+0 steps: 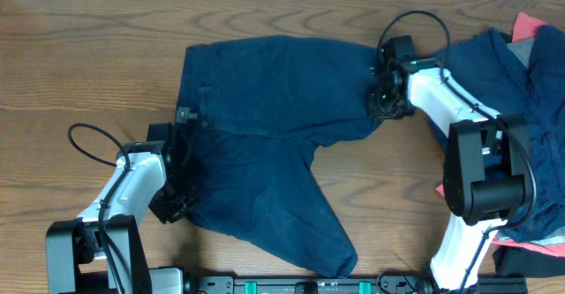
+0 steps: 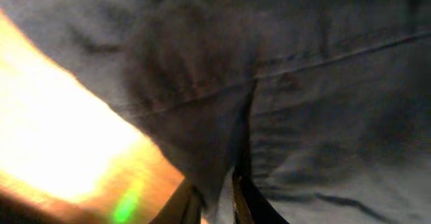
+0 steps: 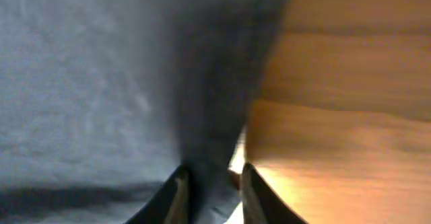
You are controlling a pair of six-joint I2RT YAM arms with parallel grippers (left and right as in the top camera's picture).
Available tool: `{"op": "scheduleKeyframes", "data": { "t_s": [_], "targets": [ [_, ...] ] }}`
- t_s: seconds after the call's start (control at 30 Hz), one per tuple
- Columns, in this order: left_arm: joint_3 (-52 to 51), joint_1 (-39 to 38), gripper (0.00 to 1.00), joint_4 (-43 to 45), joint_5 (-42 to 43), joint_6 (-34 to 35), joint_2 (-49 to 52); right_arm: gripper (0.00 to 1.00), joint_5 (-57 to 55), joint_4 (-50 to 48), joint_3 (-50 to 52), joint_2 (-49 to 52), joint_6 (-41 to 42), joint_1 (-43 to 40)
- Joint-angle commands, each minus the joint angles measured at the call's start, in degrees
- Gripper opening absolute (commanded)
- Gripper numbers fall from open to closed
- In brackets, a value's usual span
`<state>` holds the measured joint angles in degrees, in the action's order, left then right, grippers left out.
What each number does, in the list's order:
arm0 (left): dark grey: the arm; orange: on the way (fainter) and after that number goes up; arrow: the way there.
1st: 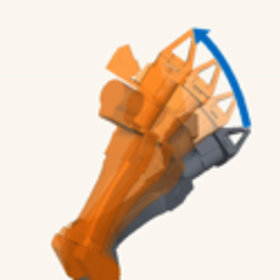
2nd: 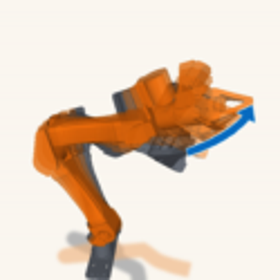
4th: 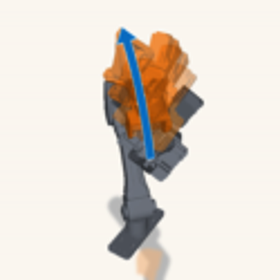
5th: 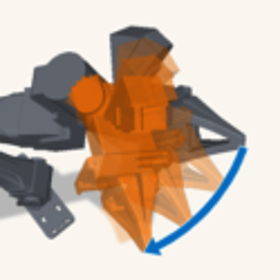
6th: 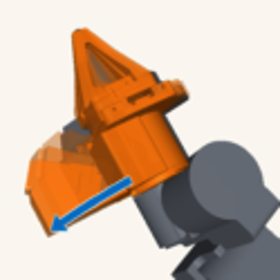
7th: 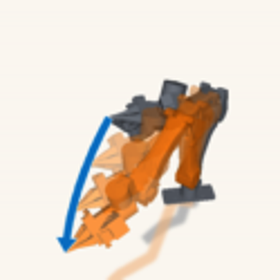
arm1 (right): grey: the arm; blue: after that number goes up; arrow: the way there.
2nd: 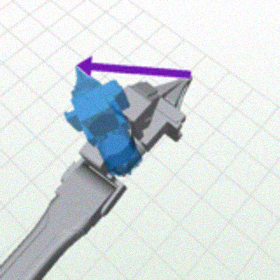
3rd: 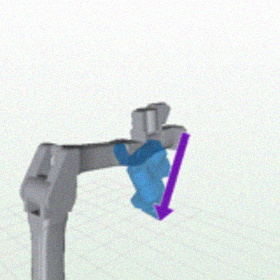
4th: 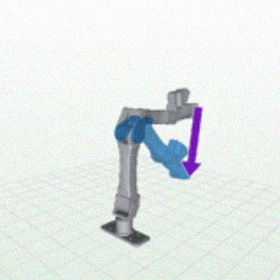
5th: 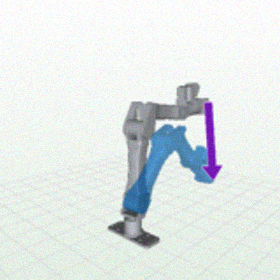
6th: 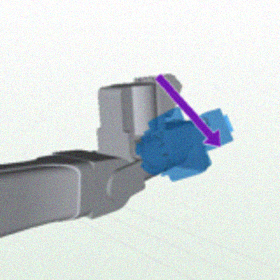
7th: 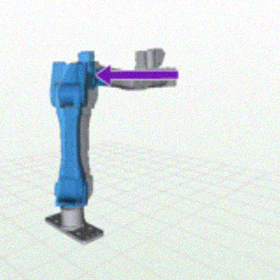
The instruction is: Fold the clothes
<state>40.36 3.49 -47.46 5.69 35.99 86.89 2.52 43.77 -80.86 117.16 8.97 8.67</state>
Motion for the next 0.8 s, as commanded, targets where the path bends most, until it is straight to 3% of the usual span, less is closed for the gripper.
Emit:
{"op": "scheduleKeyframes", "data": {
  "t_s": [0.0, 0.07, 0.13, 0.3, 0.43, 0.77],
  "targets": [
    [0.00, -0.04, 0.17, 1.64, 4.61, -0.37, -0.44, 0.36, -3.91, 1.90, -6.14, -2.08, 1.01, -0.44],
    [0.00, -0.04, 0.17, 2.58, 5.86, -0.37, -0.44, 0.52, -2.99, 5.16, -8.94, -2.71, 1.05, -0.11],
    [0.00, -0.04, 0.17, 2.64, 5.92, -0.35, -0.44, 0.57, 0.96, 9.33, -10.88, -3.23, 1.01, 0.22],
    [0.00, -0.04, 0.17, 2.56, 5.86, -2.45, -0.44, 0.48, 14.82, 19.87, -11.15, -3.91, -3.85, 2.12],
    [0.00, -0.04, 0.17, 2.62, 5.84, -2.97, -0.44, 0.44, 16.85, 25.77, -9.35, -3.93, -4.31, 5.90],
    [0.00, -0.04, 0.17, 2.56, 5.66, -3.43, -0.44, 0.45, 23.82, 27.76, -0.24, -4.02, -1.49, 18.88]
  ]
}}
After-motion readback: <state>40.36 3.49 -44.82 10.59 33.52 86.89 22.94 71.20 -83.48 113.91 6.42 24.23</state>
